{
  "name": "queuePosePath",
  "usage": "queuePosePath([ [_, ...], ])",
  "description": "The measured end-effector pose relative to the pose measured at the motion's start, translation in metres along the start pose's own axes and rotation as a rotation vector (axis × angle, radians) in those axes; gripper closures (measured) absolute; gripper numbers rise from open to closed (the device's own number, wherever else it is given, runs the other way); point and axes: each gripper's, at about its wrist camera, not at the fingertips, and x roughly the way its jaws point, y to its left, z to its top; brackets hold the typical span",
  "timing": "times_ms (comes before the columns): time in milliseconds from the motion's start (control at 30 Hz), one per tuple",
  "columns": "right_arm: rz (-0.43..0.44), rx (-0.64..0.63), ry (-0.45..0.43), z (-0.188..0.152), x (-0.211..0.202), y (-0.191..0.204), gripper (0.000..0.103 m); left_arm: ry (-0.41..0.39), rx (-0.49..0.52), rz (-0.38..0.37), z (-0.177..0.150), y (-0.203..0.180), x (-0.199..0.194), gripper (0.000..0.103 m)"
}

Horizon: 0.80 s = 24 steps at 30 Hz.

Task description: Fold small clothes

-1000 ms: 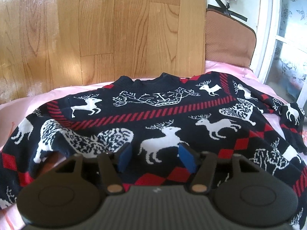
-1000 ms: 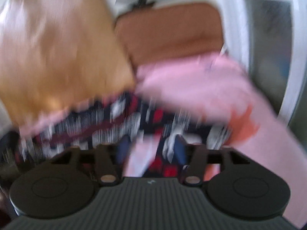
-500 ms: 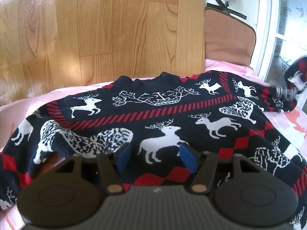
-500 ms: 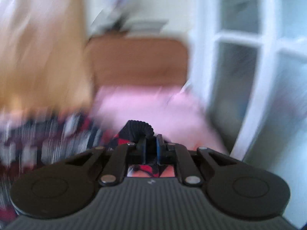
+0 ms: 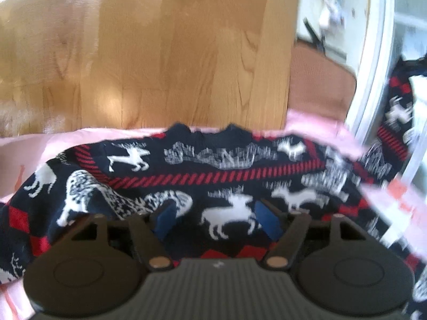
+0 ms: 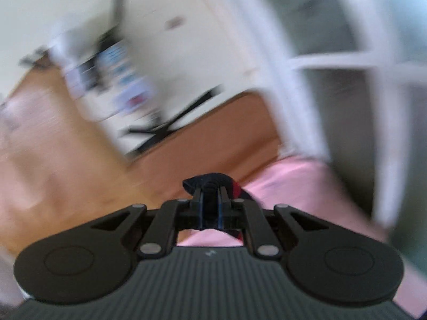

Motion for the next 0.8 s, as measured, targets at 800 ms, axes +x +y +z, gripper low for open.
queuePosePath([
  [800, 0.167, -0.370, 0.335, -0.097, 0.150, 0.158, 0.068, -0.141, -0.318, 0.188, 0.029, 0.093, -0.025, 0.028],
])
